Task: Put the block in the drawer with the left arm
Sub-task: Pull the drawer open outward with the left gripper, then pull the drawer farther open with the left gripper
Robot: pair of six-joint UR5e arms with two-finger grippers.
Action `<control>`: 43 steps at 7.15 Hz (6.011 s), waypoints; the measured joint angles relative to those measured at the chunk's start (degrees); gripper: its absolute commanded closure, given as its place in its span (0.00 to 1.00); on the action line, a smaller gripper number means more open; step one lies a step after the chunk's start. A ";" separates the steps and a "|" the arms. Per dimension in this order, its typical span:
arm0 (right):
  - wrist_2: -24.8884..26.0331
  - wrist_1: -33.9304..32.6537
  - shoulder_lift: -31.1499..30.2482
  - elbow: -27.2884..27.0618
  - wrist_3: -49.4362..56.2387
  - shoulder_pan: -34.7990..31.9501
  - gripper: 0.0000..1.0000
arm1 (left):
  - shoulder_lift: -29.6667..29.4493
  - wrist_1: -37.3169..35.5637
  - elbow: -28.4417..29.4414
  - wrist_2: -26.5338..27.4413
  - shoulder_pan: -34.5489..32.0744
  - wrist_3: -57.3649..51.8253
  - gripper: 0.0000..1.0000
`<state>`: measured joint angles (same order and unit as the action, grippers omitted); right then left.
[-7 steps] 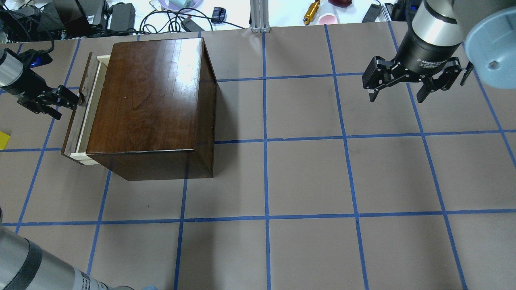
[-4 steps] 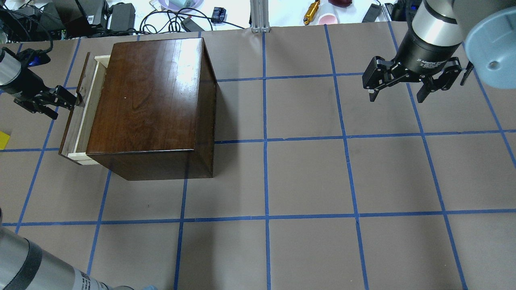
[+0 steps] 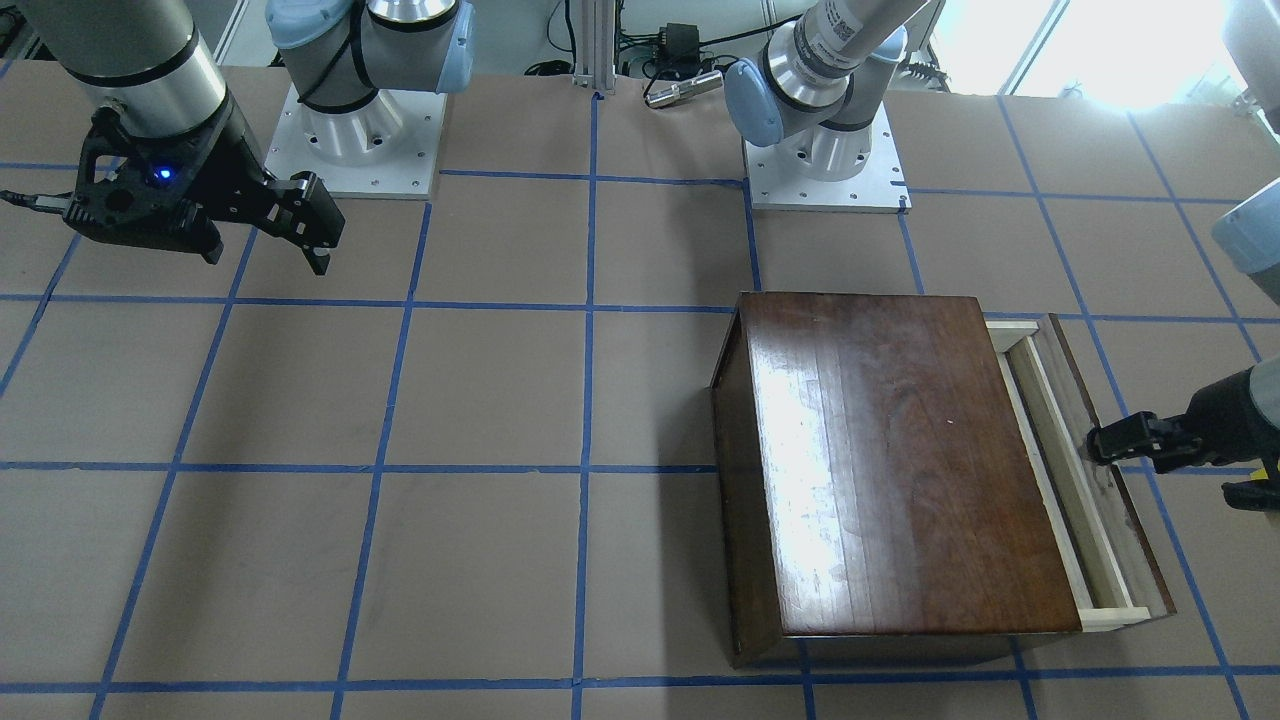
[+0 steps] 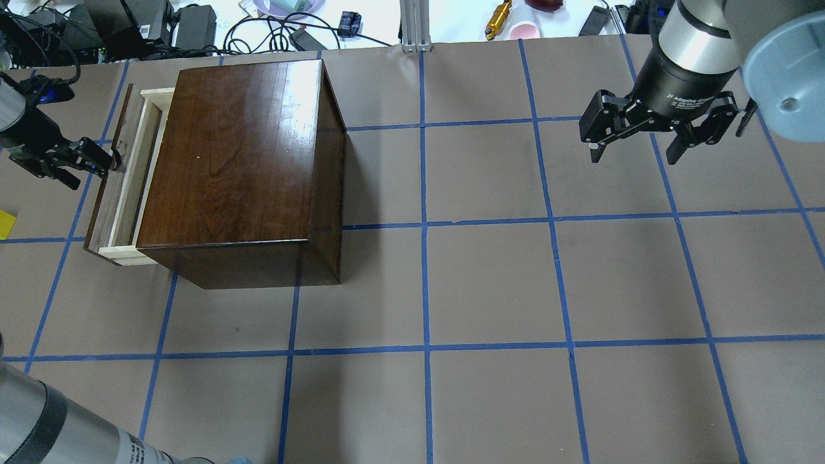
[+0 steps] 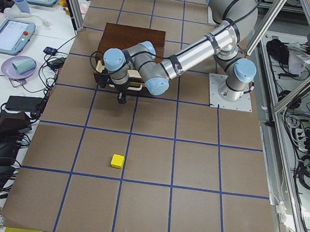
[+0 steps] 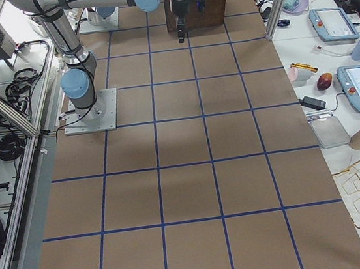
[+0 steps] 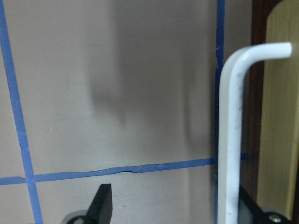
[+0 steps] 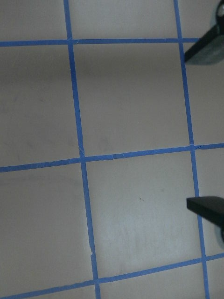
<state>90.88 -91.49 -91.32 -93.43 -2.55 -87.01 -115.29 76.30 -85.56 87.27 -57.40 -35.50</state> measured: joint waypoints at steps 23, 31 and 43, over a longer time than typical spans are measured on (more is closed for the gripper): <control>0.00 0.00 0.00 0.00 0.00 0.00 0.00 | -0.53 0.16 0.62 0.01 2.03 -0.10 0.13; 0.00 0.00 0.00 0.00 0.00 0.00 0.00 | -0.10 0.15 0.31 0.01 2.02 -0.08 0.13; 0.00 0.00 0.00 0.00 0.00 0.00 0.00 | -0.87 0.61 2.24 0.13 3.07 0.08 0.04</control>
<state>90.88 -91.49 -91.32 -93.43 -2.55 -87.01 -116.16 76.91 -83.33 87.40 -54.33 -35.42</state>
